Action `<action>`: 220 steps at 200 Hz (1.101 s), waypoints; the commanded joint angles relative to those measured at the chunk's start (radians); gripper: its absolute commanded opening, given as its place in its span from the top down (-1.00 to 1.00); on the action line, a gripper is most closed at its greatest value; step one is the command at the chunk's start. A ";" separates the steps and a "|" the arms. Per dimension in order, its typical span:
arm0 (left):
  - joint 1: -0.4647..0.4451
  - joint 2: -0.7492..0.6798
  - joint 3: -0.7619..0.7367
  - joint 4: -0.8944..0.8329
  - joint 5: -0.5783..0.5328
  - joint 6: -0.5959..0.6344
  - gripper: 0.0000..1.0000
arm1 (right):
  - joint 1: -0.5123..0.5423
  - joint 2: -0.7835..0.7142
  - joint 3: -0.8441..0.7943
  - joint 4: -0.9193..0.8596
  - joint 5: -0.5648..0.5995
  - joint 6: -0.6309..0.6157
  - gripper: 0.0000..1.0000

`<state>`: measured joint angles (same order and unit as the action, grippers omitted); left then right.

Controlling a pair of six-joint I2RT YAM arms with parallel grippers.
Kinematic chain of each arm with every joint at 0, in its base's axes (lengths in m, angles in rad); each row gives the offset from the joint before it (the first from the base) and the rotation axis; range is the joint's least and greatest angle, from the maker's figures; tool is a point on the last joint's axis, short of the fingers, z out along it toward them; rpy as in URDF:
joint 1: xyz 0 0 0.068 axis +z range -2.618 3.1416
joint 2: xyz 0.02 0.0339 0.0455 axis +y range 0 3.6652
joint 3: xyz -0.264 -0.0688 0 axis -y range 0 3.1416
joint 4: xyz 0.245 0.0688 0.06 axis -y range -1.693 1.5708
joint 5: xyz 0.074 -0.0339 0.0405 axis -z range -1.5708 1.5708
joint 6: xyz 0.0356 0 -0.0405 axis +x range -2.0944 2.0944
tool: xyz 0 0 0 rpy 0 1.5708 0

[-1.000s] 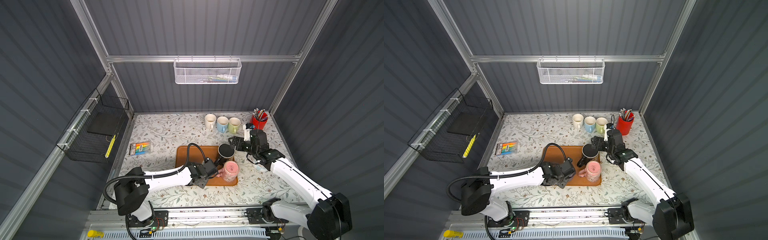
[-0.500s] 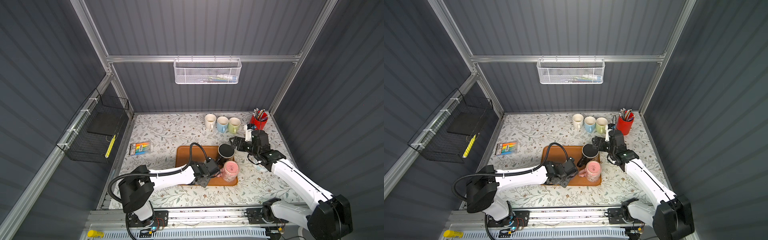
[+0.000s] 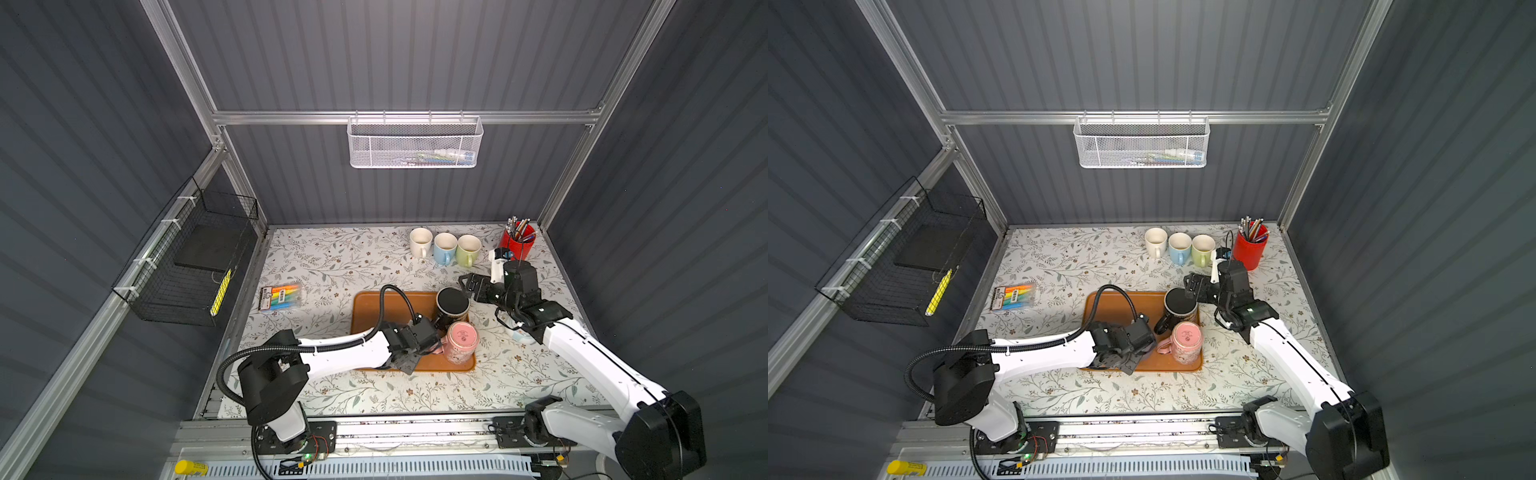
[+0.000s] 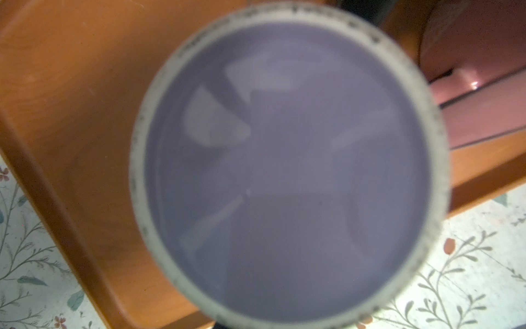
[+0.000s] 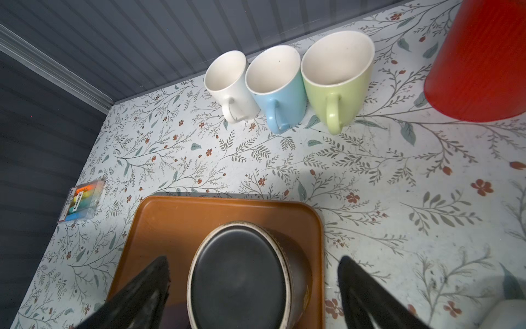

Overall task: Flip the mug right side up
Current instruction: 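Lower the left gripper onto the upside-down purple mug on the tray, then grasp the purple mug with the left gripper and lift it off the tray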

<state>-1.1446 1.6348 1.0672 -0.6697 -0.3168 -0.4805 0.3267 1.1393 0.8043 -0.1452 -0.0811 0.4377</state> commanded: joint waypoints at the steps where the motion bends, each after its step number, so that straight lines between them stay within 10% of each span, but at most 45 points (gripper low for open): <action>1: -0.001 -0.005 0.044 -0.021 -0.033 0.004 1.00 | -0.005 -0.014 -0.002 0.000 -0.011 0.004 -0.82; 220: 0.367 -0.420 0.080 0.063 0.187 0.132 1.00 | -0.005 -0.108 -0.077 0.195 -0.330 0.010 -0.82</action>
<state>-0.8246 1.2762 1.0912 -0.7055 -0.2070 -0.3752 0.3260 1.0550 0.7498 -0.0265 -0.3233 0.4389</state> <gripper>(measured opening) 0.169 0.914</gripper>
